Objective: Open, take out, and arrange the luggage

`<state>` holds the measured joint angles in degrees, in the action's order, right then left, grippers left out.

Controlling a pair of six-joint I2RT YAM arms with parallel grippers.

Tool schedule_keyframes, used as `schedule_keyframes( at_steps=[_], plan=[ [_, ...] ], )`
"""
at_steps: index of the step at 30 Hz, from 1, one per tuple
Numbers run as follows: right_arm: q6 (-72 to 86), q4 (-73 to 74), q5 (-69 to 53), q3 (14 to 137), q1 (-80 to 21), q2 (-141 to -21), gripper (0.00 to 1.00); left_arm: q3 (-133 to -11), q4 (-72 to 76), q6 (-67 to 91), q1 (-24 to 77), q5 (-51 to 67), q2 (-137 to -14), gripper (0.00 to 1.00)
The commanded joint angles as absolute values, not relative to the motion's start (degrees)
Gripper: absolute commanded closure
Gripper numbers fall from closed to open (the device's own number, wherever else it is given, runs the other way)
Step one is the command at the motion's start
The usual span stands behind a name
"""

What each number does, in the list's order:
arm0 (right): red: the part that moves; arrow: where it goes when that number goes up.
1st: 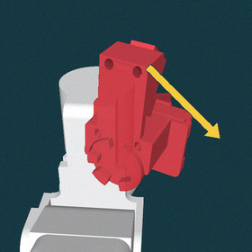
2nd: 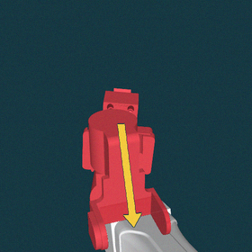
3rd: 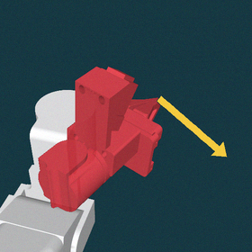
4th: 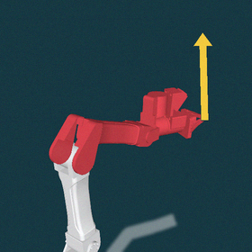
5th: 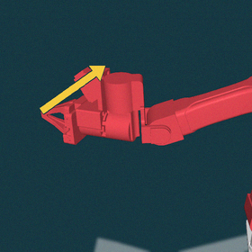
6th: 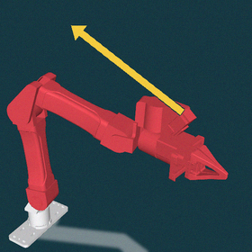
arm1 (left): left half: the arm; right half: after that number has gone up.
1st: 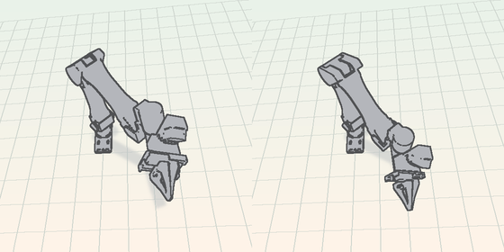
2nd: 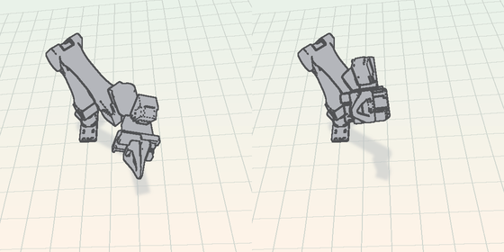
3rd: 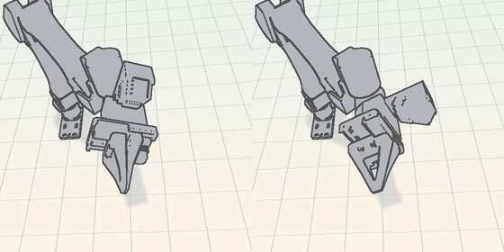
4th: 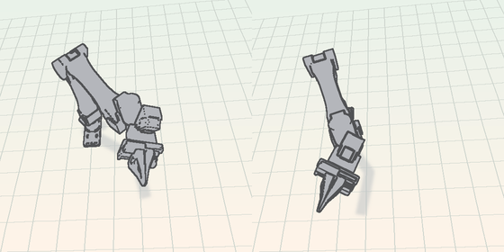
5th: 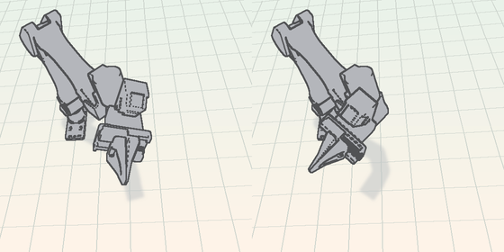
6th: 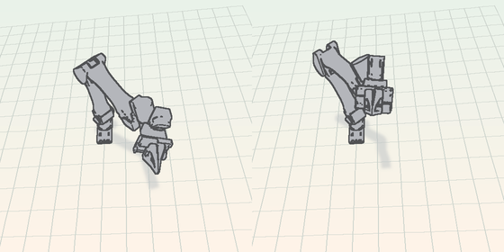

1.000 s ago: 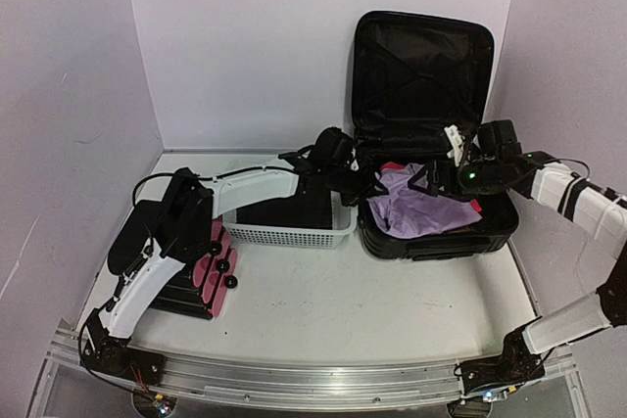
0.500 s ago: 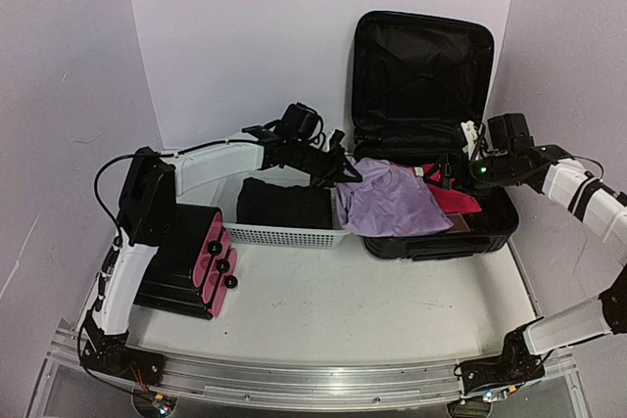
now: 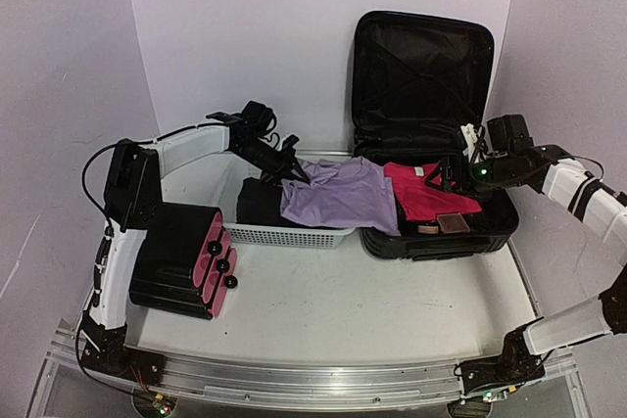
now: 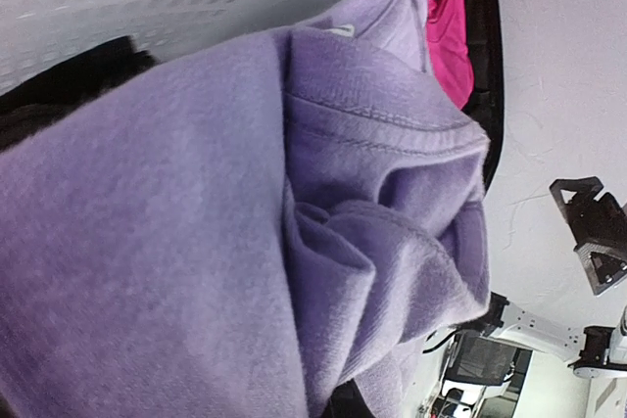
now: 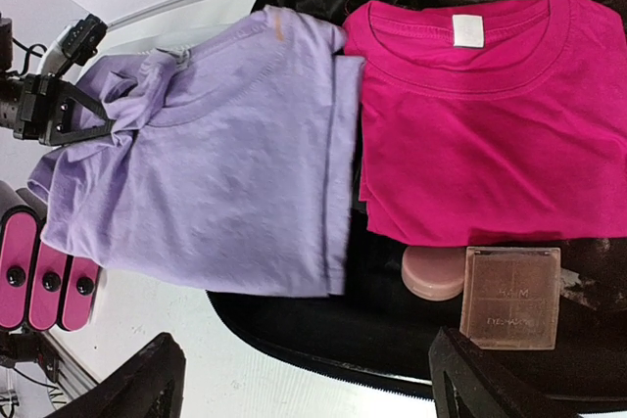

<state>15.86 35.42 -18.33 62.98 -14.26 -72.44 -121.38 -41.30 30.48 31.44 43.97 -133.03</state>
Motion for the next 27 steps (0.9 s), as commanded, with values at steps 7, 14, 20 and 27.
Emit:
schedule_keyframes(
  at_steps=[7, 14, 20, 27],
  plan=[
    [15.64, 35.46, -18.07, 64.4, -14.23, -72.77, 0.15, -124.94, -52.88, 15.72, 26.84, 43.49, -130.63, 1.0],
    [15.95, 35.86, -18.54, 65.13, -14.22, -73.71, 0.18, -127.55, -60.24, 8.14, 24.13, 39.91, -132.84, 1.0],
    [16.17, 35.84, -18.99, 65.21, -14.3, -75.11, 0.19, -130.67, -60.34, 2.64, 23.4, 37.95, -135.95, 1.0],
    [16.07, 36.21, -18.57, 65.39, -14.24, -74.71, 0.2, -132.88, -60.44, -1.58, 22.52, 36.35, -138.67, 1.0]
  ],
)
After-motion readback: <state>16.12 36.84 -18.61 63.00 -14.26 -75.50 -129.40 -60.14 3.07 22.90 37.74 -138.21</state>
